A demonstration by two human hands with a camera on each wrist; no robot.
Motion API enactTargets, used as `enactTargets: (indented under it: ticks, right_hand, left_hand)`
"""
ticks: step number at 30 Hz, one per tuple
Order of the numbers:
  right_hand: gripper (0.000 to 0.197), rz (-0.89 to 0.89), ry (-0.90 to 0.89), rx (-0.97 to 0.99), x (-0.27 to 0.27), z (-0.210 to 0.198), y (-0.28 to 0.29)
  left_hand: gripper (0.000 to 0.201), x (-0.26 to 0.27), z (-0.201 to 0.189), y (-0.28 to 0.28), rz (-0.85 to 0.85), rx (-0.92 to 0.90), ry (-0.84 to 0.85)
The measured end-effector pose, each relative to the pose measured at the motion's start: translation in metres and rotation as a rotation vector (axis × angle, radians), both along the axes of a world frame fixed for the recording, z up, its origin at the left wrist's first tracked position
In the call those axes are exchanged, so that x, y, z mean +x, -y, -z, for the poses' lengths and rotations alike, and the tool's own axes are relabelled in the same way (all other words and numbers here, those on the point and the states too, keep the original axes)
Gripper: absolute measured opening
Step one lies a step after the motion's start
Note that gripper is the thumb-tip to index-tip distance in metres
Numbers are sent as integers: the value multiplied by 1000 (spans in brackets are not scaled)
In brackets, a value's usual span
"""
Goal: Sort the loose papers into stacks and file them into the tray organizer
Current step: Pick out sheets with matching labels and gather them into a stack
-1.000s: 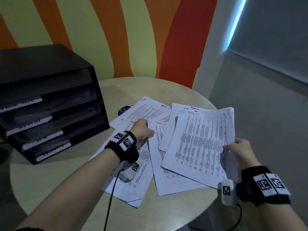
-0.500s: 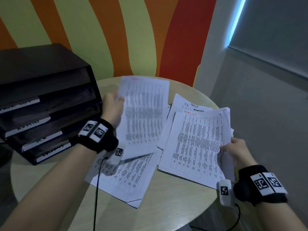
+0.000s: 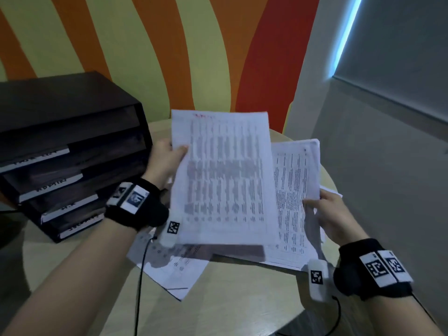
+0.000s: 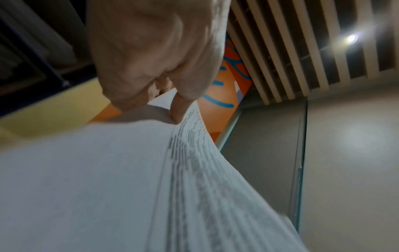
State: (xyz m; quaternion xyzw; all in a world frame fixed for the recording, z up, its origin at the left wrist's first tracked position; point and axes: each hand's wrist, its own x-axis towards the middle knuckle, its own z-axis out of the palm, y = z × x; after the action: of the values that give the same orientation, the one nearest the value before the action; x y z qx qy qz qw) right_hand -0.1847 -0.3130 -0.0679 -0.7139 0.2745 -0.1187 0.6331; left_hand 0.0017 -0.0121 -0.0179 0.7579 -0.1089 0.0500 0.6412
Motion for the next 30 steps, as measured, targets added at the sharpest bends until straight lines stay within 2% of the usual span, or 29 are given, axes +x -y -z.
enactTargets:
  ticks: [4, 6, 7, 10, 11, 13, 14, 18, 21, 24, 27, 30]
  right_hand:
    - [23, -97, 33, 88, 3, -16, -15]
    - [19, -108, 28, 83, 9, -17, -20]
    - [23, -87, 15, 79, 11, -18, -22]
    - [55, -35, -36, 121, 17, -13, -24]
    - [51, -37, -33, 114, 17, -11, -27]
    - [26, -57, -16, 32, 16, -10, -30]
    - [22, -49, -24, -11, 14, -9, -31]
    - [29, 6, -85, -108, 12, 1, -20]
    - [32, 54, -141, -181, 10, 10, -6]
    - [30, 99, -186, -216, 6, 20, 6]
    - [27, 123, -213, -196, 4, 27, 11]
    - [27, 120, -222, -175, 5, 31, 13]
  left_hand:
    - [21, -13, 35, 31, 175, 13, -188]
    - [21, -15, 47, 40, 190, 46, -204]
    - [24, -17, 50, 45, 179, 65, -184]
    - [28, -18, 59, 55, 152, 77, -169]
    - [28, -20, 60, 58, 154, 67, -188]
    - [27, -21, 63, 62, 155, 56, -221]
    - [27, -20, 64, 63, 152, 60, -231]
    - [39, -11, 63, 54, 156, 118, -282]
    - [60, 6, 61, 33, 121, 297, -277]
    - [79, 21, 62, 10, 88, 649, -257]
    - [99, 32, 74, -6, 119, 948, -310]
    - [112, 35, 83, -7, 123, 1102, -273]
